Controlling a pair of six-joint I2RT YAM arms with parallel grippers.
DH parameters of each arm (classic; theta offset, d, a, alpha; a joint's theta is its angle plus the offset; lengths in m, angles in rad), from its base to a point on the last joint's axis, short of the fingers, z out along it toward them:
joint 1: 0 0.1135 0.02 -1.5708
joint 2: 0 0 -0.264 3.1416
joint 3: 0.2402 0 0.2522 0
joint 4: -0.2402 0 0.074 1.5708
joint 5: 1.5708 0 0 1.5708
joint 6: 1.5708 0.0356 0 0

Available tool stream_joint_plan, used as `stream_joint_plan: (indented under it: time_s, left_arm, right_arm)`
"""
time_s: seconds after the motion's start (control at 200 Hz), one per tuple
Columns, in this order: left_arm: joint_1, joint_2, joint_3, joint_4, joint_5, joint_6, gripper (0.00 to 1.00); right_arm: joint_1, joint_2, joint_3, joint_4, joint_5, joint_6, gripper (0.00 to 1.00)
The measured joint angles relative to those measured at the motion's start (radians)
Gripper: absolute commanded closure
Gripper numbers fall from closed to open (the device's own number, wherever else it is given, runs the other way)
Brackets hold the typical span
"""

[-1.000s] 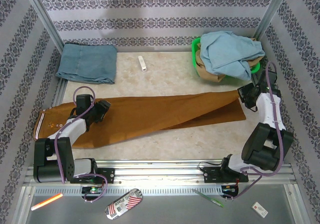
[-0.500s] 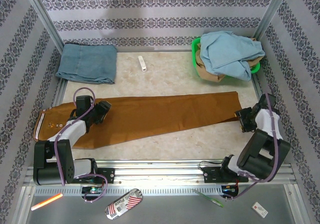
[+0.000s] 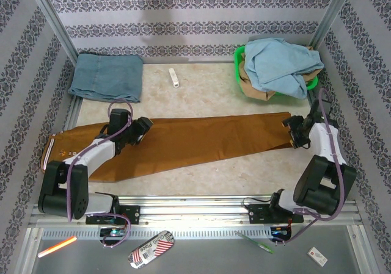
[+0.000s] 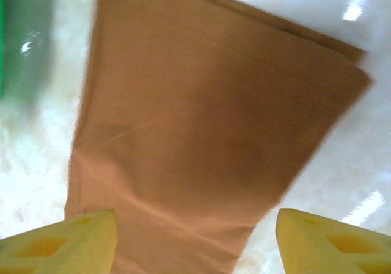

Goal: Fold and stack the trousers

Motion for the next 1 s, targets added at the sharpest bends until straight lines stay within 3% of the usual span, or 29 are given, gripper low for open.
stream_joint_plan:
  time_s: [0.145,0.355,0.445,0.495,0.565,0.63,0.999]
  left_arm:
    - [-0.005,0.006,-0.031,0.018,-0.003,-0.008,0.41]
    - [-0.005,0.05,-0.034,0.041,-0.002,-0.011,0.41]
    - [-0.005,0.061,-0.034,0.048,-0.002,-0.01,0.41]
    - [-0.005,0.064,-0.034,0.051,-0.002,-0.011,0.41]
    - [-0.005,0.07,-0.034,0.056,-0.002,-0.01,0.41]
    - [-0.005,0.079,-0.034,0.064,0.0,-0.01,0.41]
    - [-0.005,0.137,-0.034,0.111,0.023,-0.01,0.42]
  right_arm:
    - [-0.079,0.003,-0.051,0.01,-0.016,0.01,0.21]
    - [-0.105,0.129,-0.05,0.082,-0.05,0.057,0.35]
    - [-0.104,0.182,-0.044,0.105,-0.054,0.079,0.54]
    - [-0.105,0.202,-0.036,0.114,-0.052,0.1,0.72]
    - [-0.105,0.211,-0.023,0.119,-0.045,0.105,0.9]
    - [-0.104,0.208,-0.002,0.117,-0.034,0.103,1.0]
    - [0.025,0.165,0.169,0.11,0.074,-0.064,1.0]
